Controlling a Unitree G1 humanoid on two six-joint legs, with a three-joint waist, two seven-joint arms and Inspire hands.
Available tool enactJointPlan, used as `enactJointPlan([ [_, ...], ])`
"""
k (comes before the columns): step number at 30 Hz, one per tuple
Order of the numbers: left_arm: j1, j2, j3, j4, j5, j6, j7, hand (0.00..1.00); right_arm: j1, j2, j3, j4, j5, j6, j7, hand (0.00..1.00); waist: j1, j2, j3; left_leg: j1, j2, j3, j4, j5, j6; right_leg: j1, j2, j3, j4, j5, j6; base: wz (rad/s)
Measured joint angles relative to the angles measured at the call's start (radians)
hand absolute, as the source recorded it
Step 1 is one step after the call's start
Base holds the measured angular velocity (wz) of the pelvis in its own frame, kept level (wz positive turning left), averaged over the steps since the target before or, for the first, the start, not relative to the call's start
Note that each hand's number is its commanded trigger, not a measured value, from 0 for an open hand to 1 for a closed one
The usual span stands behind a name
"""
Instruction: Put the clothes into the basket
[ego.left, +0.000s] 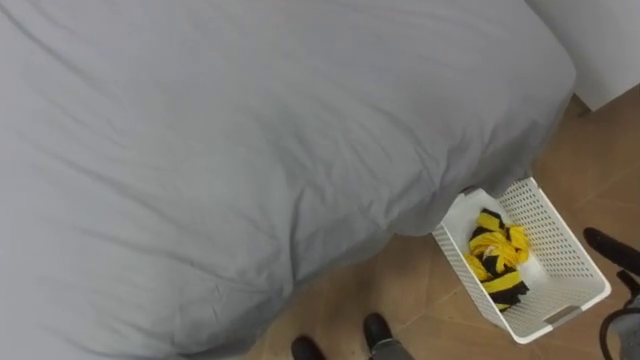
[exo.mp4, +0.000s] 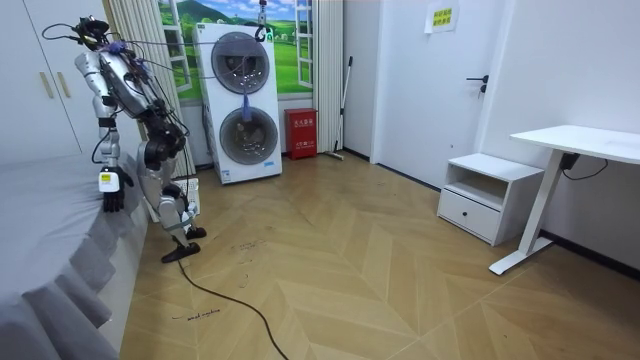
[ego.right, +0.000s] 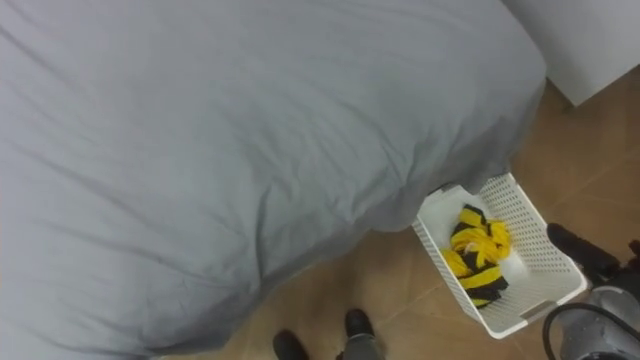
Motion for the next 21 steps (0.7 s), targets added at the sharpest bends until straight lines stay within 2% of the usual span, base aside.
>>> enactJointPlan([
  [4,0.001,0.0,-0.001,0.001,-0.001,0.0,-0.003,0.0,0.001,0.0,0.0,-0.003,-0.019,0.0,-0.001,0.0,0.009,0.005,-0.0032,0.002,0.001,0.0,0.001,0.0,0.0,0.002,0.001,0.0,0.001,0.001,-0.001,0.0],
  [12,0.013,0.001,0.0,0.001,0.0,0.0,-0.006,0.0,0.009,-0.003,0.0,-0.007,-0.021,0.0,-0.003,0.0,0.01,0.005,-0.0042,0.043,0.001,0.0,0.001,0.0,0.0,0.047,0.0,-0.002,-0.005,0.0,-0.001,0.0],
  [15,0.017,0.001,0.002,0.005,0.001,0.0,-0.019,0.0,0.025,-0.003,-0.001,-0.008,-0.045,0.0,-0.002,0.0,0.012,0.008,-0.0058,0.071,0.002,-0.007,-0.003,0.0,0.0,0.081,-0.003,-0.018,-0.014,0.001,-0.001,0.07],
  [19,0.047,0.0,0.002,0.005,0.005,0.0,-0.048,0.0,0.094,-0.001,0.017,-0.018,-0.052,-0.022,-0.001,0.0,0.03,0.011,-0.016,0.149,0.008,-0.024,-0.025,0.001,-0.005,0.181,0.002,-0.041,-0.066,0.009,-0.004,0.05],
  [21,0.072,0.001,0.004,-0.002,0.011,-0.004,-0.052,0.0,0.152,0.017,0.019,-0.049,-0.051,-0.026,0.001,0.0,0.031,0.009,-0.0192,0.197,0.007,-0.041,-0.042,0.003,-0.01,0.242,0.001,-0.06,-0.095,0.012,-0.005,0.26],
])
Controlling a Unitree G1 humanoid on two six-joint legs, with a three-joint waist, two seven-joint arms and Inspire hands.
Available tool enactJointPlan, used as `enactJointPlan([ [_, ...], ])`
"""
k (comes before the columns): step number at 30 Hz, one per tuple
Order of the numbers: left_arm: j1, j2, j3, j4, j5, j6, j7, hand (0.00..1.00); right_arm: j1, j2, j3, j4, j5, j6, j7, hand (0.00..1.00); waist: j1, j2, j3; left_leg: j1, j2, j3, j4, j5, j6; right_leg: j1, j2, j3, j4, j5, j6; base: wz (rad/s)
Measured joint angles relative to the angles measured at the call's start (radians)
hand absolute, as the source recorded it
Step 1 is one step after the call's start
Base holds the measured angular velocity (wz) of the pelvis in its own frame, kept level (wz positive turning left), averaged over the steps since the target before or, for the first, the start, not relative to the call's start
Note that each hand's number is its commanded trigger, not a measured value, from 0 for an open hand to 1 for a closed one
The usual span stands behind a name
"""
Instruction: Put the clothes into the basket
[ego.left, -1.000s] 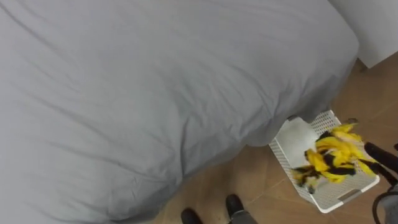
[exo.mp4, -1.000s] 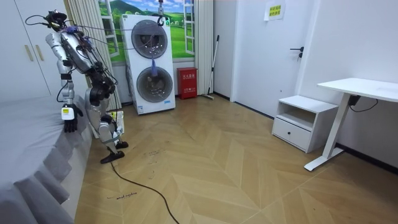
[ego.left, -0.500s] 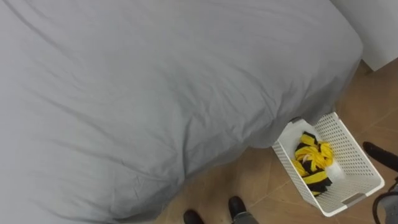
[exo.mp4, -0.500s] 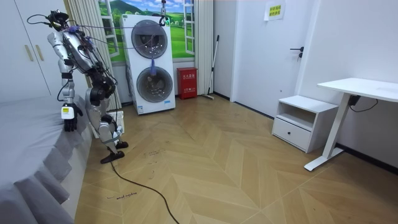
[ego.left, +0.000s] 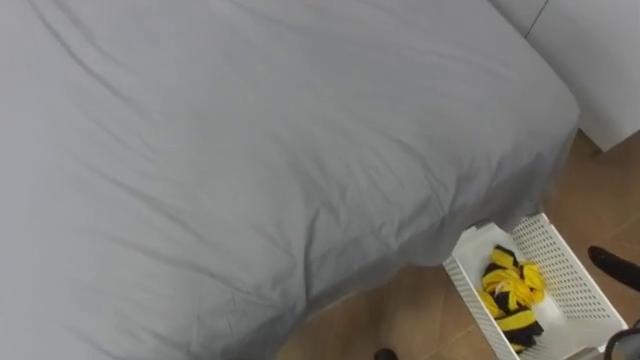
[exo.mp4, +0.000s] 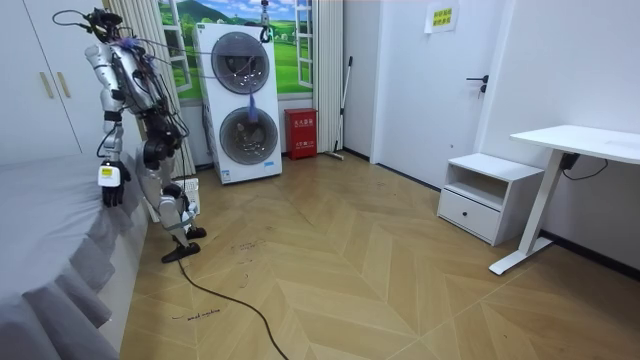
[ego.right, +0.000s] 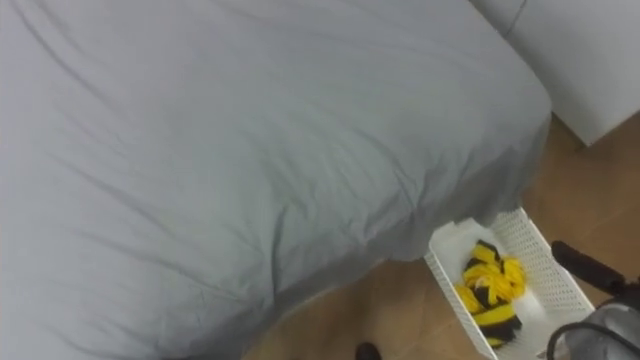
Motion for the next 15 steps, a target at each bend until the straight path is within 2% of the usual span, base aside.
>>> enactJointPlan([
  [3,0.034,-0.001,0.002,-0.001,0.021,-0.002,-0.003,0.0,0.092,0.059,0.038,0.012,-0.003,-0.017,0.025,0.0,-0.001,-0.018,-0.0042,0.09,-0.001,-0.045,-0.023,0.001,-0.007,0.131,-0.003,-0.051,-0.063,0.001,-0.003,0.45],
  [4,0.049,-0.001,0.002,-0.001,0.039,-0.009,-0.003,0.0,0.129,0.095,0.049,0.024,0.0,-0.009,0.049,0.0,-0.001,-0.033,-0.0122,0.122,-0.003,-0.066,-0.036,0.004,-0.011,0.177,-0.003,-0.067,-0.089,0.001,-0.004,0.55],
  [5,0.059,-0.004,0.007,-0.001,0.053,-0.012,-0.003,0.0,0.161,0.131,0.053,0.027,0.0,-0.002,0.075,0.0,-0.003,-0.043,-0.0167,0.149,-0.005,-0.09,-0.04,0.004,-0.012,0.226,-0.006,-0.096,-0.119,0.002,-0.005,0.57],
  [7,0.056,-0.012,0.016,-0.006,0.087,-0.015,-0.003,0.0,0.204,0.168,0.073,0.038,-0.001,0.0,0.11,0.0,-0.006,-0.058,-0.0189,0.18,-0.012,-0.132,-0.046,0.004,-0.013,0.281,-0.011,-0.134,-0.155,0.002,-0.004,0.66],
  [8,0.058,-0.014,0.015,-0.01,0.105,-0.017,-0.003,0.0,0.21,0.189,0.082,0.064,-0.005,0.006,0.132,0.0,-0.007,-0.068,-0.0171,0.2,-0.016,-0.155,-0.05,0.003,-0.014,0.314,-0.012,-0.151,-0.17,0.0,-0.001,0.6],
  [11,0.06,-0.028,0.018,-0.015,0.133,-0.017,0.004,0.0,0.221,0.216,0.122,0.136,-0.042,0.021,0.177,0.0,-0.002,-0.088,-0.0151,0.243,-0.032,-0.206,-0.068,0.003,-0.015,0.385,-0.016,-0.188,-0.206,-0.001,0.008,0.48],
  [13,0.062,-0.034,0.019,-0.012,0.154,-0.018,0.007,0.0,0.221,0.229,0.157,0.161,-0.061,0.035,0.204,0.0,0.008,-0.102,-0.0144,0.256,-0.036,-0.21,-0.07,0.002,-0.015,0.403,-0.016,-0.195,-0.211,-0.003,0.01,0.2],
  [15,0.057,-0.035,0.029,-0.008,0.173,-0.021,0.013,0.0,0.218,0.256,0.163,0.186,-0.088,0.036,0.229,0.0,0.008,-0.12,-0.0073,0.27,-0.039,-0.226,-0.071,0.002,-0.016,0.428,-0.017,-0.212,-0.224,-0.003,0.01,0.22],
])
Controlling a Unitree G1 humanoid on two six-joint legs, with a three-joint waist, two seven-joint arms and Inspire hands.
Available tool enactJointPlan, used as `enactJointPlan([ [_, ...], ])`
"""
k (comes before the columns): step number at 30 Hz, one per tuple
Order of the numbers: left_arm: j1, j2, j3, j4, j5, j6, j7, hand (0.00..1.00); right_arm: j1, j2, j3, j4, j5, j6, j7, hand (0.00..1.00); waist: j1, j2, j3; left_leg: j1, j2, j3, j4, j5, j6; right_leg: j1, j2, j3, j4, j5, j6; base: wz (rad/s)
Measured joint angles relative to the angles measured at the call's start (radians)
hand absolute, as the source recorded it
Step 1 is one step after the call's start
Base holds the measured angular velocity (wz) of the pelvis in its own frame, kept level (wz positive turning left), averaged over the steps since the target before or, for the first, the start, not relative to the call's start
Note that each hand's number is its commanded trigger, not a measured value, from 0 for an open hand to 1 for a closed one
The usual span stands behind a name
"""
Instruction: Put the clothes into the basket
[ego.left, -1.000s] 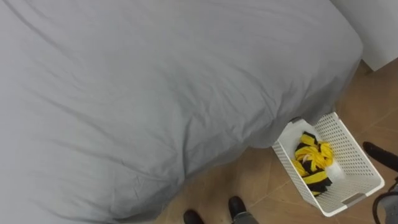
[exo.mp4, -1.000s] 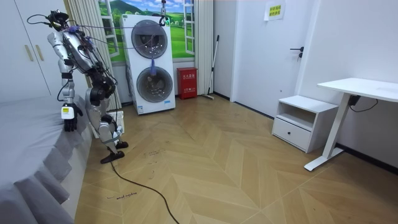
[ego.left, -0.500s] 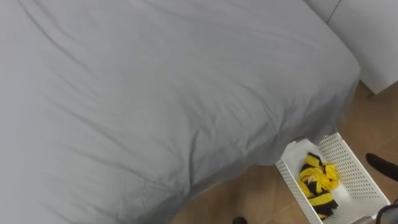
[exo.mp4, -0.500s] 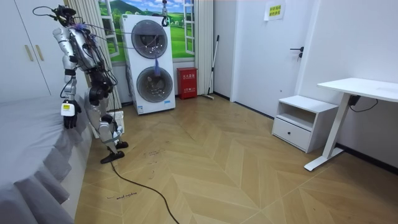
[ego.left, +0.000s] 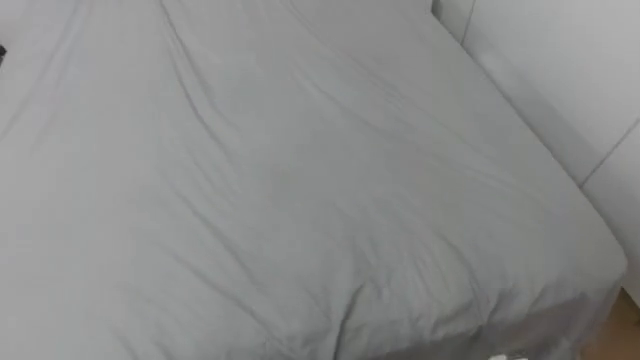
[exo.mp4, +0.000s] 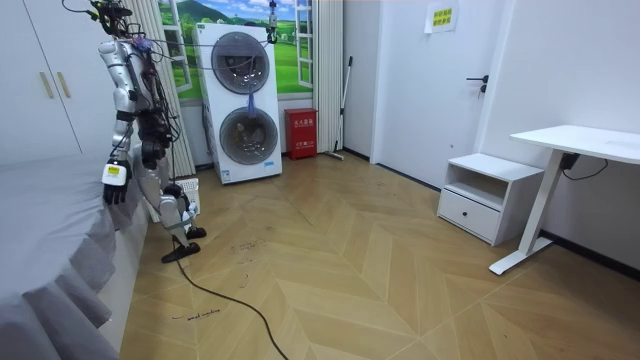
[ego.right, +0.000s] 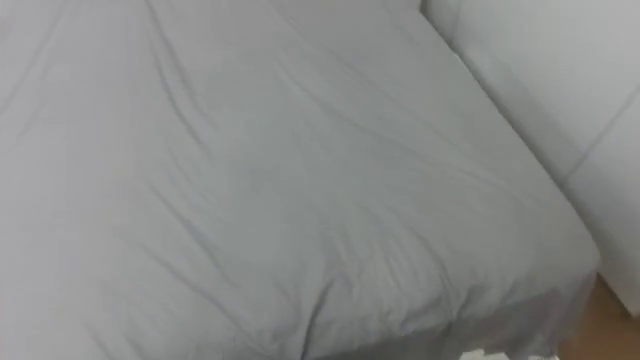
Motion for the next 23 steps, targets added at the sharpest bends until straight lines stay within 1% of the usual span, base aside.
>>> enactJointPlan([
  [1,-0.002,-0.007,0.017,0.011,0.017,-0.008,0.008,0.0,0.0,0.016,0.004,0.013,-0.011,0.002,0.017,0.0,0.001,-0.005,-0.0009,0.002,-0.002,-0.011,0.0,-0.001,-0.001,0.012,-0.002,-0.01,-0.012,0.0,0.0,0.27],
  [2,-0.007,-0.019,0.04,0.018,0.023,-0.013,0.014,0.0,0.001,0.027,0.004,0.019,-0.024,0.003,0.031,0.0,-0.002,-0.005,0.0006,0.005,-0.006,-0.023,0.0,-0.001,-0.001,0.023,-0.006,-0.023,-0.016,0.0,0.001,0.29],
  [3,-0.008,-0.024,0.05,0.019,0.025,-0.014,0.014,0.0,0.004,0.03,0.004,0.02,-0.028,0.003,0.039,0.0,-0.002,-0.007,0.004,0.008,-0.008,-0.03,-0.002,-0.001,-0.001,0.028,-0.006,-0.029,-0.018,-0.001,0.003,0.2],
  [5,-0.009,-0.036,0.068,0.029,0.032,-0.019,0.014,0.0,0.012,0.042,0.019,0.023,-0.027,0.003,0.055,0.0,0.022,-0.011,0.0059,0.019,-0.011,-0.031,-0.01,-0.002,0.0,0.043,-0.005,-0.032,-0.03,-0.001,0.004,0.06],
  [6,-0.01,-0.036,0.068,0.031,0.035,-0.02,0.014,0.0,0.012,0.045,0.029,0.024,-0.029,0.004,0.055,0.0,0.025,-0.012,0.0053,0.019,-0.011,-0.032,-0.01,-0.003,0.0,0.044,-0.005,-0.034,-0.032,-0.001,0.005,0.0],
  [8,-0.017,-0.039,0.076,0.044,0.061,-0.022,0.014,0.0,0.008,0.053,0.051,0.025,-0.062,0.004,0.064,0.0,0.051,-0.013,0.006,0.02,-0.013,-0.032,-0.01,-0.005,0.0,0.052,-0.006,-0.036,-0.032,-0.001,0.005,0.0],
  [9,-0.017,-0.041,0.081,0.051,0.064,-0.024,0.014,0.0,0.006,0.056,0.052,0.025,-0.074,0.004,0.067,0.0,0.053,-0.014,0.0077,0.024,-0.014,-0.034,-0.01,-0.005,0.0,0.056,-0.006,-0.036,-0.033,-0.001,0.005,0.07],
  [10,-0.022,-0.043,0.094,0.056,0.064,-0.025,0.014,0.0,0.002,0.063,0.056,0.027,-0.088,0.005,0.072,0.0,0.057,-0.015,0.0112,0.033,-0.016,-0.038,-0.01,-0.005,0.0,0.062,-0.007,-0.041,-0.033,-0.001,0.005,0.1],
  [11,-0.025,-0.044,0.094,0.056,0.064,-0.025,0.014,0.0,-0.003,0.065,0.082,0.019,-0.104,0.013,0.075,0.0,0.07,-0.014,0.0095,0.035,-0.023,-0.04,-0.01,-0.006,0.001,0.064,-0.009,-0.045,-0.032,-0.003,0.007,0.06],
  [12,-0.025,-0.046,0.094,0.056,0.064,-0.025,0.014,0.0,-0.007,0.065,0.098,0.016,-0.11,0.016,0.076,0.0,0.078,-0.014,0.0094,0.036,-0.023,-0.04,-0.01,-0.007,0.001,0.065,-0.009,-0.046,-0.033,-0.004,0.008,0.03],
  [14,-0.031,-0.052,0.093,0.058,0.063,-0.025,0.014,0.0,-0.029,0.065,0.16,0.016,-0.112,0.025,0.085,0.0,0.095,-0.015,0.0107,0.038,-0.022,-0.052,-0.008,-0.009,0.002,0.078,-0.012,-0.055,-0.033,-0.007,0.01,0.12],
  [15,-0.034,-0.053,0.092,0.058,0.063,-0.025,0.014,0.0,-0.032,0.065,0.174,0.016,-0.112,0.026,0.087,0.0,0.1,-0.017,0.011,0.04,-0.023,-0.056,-0.007,-0.009,0.002,0.08,-0.013,-0.058,-0.033,-0.007,0.01,0.17],
  [16,-0.035,-0.054,0.092,0.058,0.063,-0.025,0.014,0.0,-0.038,0.068,0.193,0.017,-0.113,0.026,0.087,0.0,0.107,-0.02,0.013,0.048,-0.025,-0.059,-0.007,-0.01,0.003,0.085,-0.014,-0.062,-0.032,-0.008,0.012,0.14],
  [20,-0.03,-0.054,0.092,0.064,0.06,-0.024,0.016,0.0,-0.065,0.071,0.232,0.018,-0.125,0.037,0.098,0.0,0.117,-0.024,0.013,0.054,-0.03,-0.063,-0.007,-0.014,0.009,0.1,-0.019,-0.071,-0.033,-0.013,0.018,0.06],
  [23,-0.031,-0.055,0.095,0.064,0.06,-0.024,0.016,0.0,-0.064,0.078,0.247,0.019,-0.136,0.045,0.108,0.0,0.122,-0.028,0.0125,0.055,-0.031,-0.066,-0.005,-0.016,0.011,0.107,-0.02,-0.08,-0.031,-0.012,0.02,0.05],
])
